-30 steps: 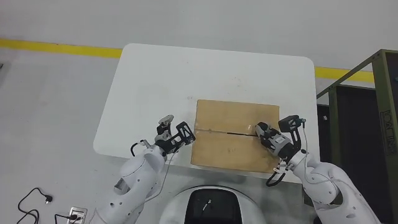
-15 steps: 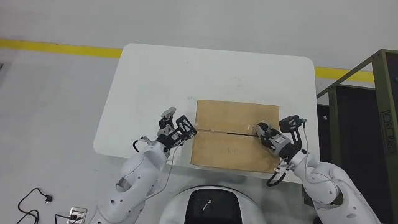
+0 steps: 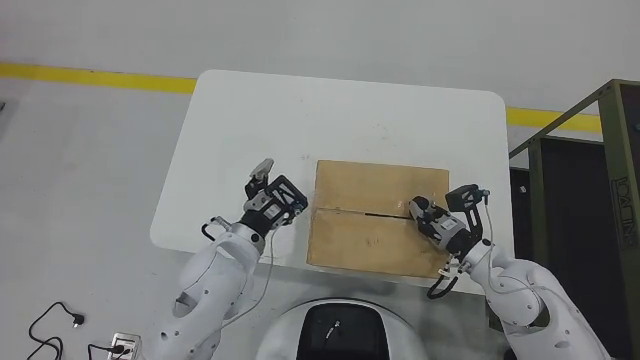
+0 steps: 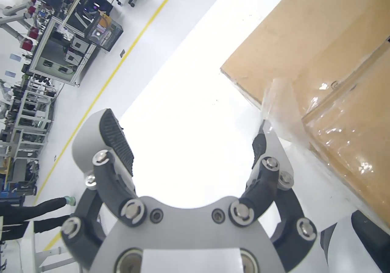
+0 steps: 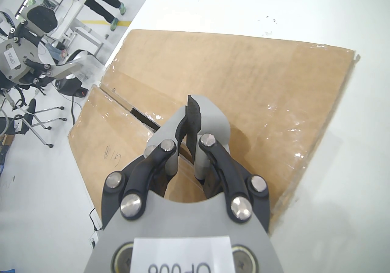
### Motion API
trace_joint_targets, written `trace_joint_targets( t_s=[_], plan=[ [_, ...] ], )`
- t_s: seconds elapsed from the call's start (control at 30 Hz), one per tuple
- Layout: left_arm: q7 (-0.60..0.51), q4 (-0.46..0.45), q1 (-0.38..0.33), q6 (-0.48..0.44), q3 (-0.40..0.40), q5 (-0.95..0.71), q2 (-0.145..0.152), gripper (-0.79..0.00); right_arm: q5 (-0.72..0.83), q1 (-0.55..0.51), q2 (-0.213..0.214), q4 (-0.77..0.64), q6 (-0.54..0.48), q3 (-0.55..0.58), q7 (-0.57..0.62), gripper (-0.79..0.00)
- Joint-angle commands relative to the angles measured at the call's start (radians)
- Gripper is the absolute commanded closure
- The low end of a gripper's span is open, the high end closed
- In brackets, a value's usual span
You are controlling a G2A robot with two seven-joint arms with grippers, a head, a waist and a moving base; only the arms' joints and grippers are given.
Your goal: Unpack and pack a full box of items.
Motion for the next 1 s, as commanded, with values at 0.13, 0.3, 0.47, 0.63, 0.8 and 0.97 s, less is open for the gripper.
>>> trace_joint_targets(
  t_s=[0.13,0.3,0.47,0.63,0.8,0.97],
  plan=[
    [0.023,-0.016,-0.031,-0.014,0.017,-0.037,-0.007,-0.785,-0.003,0.001,-0.002,0.003,-0.001,-0.002,0.002,-0.006],
    [0.031,-0.007,-0.061,-0.018,0.042,-0.035,-0.013,-0.785,-0.005,0.005,-0.004,0.006,-0.002,-0.007,0.003,-0.003],
    [0.044,-0.003,-0.093,-0.019,0.065,-0.045,-0.02,-0.785,-0.008,0.007,-0.005,0.007,-0.004,-0.008,0.006,-0.003],
    [0.06,0.001,-0.142,-0.022,0.09,-0.067,-0.029,-0.785,-0.007,0.014,-0.006,0.006,-0.001,-0.009,0.011,-0.009],
    [0.077,0.025,-0.206,-0.031,0.135,-0.076,-0.042,-0.785,-0.011,0.019,-0.007,0.006,0.0,-0.009,0.015,-0.015],
    [0.091,0.064,-0.262,-0.041,0.188,-0.116,-0.058,-0.785,-0.005,0.018,-0.007,0.007,-0.001,0.003,0.014,-0.022]
  ],
)
